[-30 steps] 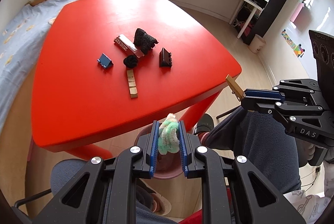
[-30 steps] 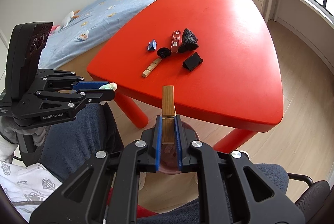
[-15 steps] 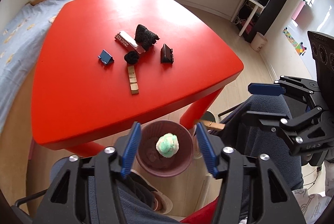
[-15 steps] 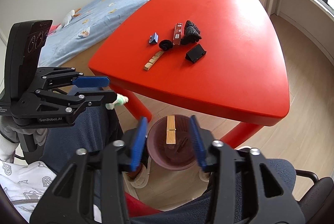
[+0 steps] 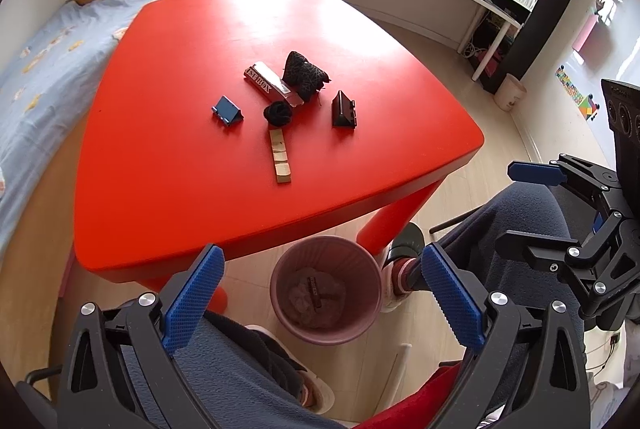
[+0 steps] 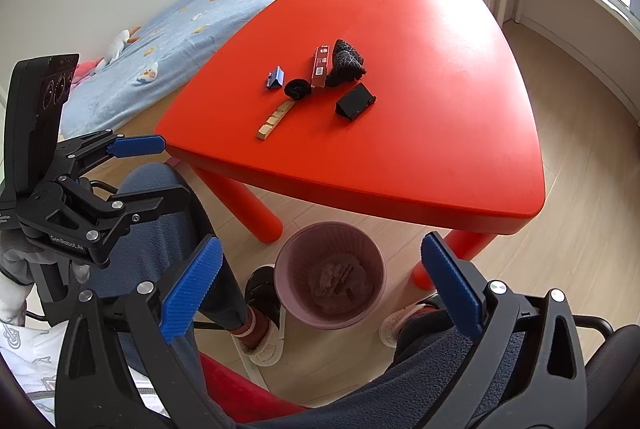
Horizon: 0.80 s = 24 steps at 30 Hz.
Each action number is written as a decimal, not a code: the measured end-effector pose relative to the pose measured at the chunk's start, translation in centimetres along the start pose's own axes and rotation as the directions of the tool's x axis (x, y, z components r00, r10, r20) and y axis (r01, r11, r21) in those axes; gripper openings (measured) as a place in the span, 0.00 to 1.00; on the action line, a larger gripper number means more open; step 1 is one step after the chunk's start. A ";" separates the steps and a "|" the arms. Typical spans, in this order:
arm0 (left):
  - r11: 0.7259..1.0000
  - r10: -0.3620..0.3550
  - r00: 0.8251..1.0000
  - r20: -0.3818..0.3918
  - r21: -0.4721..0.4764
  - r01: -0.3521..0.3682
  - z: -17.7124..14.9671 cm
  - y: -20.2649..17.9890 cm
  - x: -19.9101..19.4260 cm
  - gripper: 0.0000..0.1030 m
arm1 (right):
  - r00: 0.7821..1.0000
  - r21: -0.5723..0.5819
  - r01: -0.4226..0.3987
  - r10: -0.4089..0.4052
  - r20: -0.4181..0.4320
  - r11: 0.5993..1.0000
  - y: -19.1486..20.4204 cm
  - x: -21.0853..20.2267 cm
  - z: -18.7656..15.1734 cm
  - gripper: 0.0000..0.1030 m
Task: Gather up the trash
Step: 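Move both tools back over the table toward the remaining items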
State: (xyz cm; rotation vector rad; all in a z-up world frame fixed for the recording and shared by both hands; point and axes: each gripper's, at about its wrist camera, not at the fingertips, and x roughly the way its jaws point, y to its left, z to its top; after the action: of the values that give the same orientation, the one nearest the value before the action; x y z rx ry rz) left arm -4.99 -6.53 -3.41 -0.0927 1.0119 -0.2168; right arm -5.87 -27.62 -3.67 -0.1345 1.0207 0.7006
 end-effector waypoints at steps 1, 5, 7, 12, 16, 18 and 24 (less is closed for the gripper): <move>1.000 -0.001 1.000 0.000 0.000 0.001 0.0 0.0 0.0 0.92 | 1.000 0.000 -0.001 0.001 0.000 1.000 0.0 0.0 0.0 0.95; 1.000 -0.002 1.000 0.000 -0.003 0.002 0.0 0.1 0.0 0.92 | 1.000 0.000 -0.002 0.002 -0.001 1.000 -0.1 0.0 -0.1 0.95; 1.000 -0.004 1.000 -0.001 -0.008 0.004 0.0 0.2 0.0 0.92 | 1.000 0.001 -0.002 0.002 -0.002 1.000 0.1 0.2 -0.1 0.95; 1.000 -0.004 1.000 0.000 -0.012 0.004 0.1 0.4 0.0 0.92 | 1.000 0.003 -0.009 0.009 -0.001 1.000 -0.1 0.4 0.1 0.95; 1.000 0.004 1.000 0.003 -0.017 -0.004 0.5 1.0 0.0 0.92 | 1.000 -0.004 -0.007 0.007 0.000 1.000 -0.3 0.4 0.5 0.95; 1.000 0.009 1.000 0.007 -0.018 -0.009 0.8 1.4 0.0 0.92 | 1.000 -0.009 -0.005 0.005 0.001 1.000 -0.5 0.4 0.9 0.95; 1.000 0.023 1.000 0.015 -0.004 -0.023 2.3 2.7 -0.2 0.92 | 1.000 -0.046 0.000 0.000 0.001 0.999 -0.7 0.7 2.6 0.95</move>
State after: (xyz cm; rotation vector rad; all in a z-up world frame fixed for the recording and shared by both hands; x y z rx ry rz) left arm -2.77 -3.94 -2.46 -0.0866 0.9980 -0.1931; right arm -3.33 -26.76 -2.98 -0.1744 1.0041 0.7245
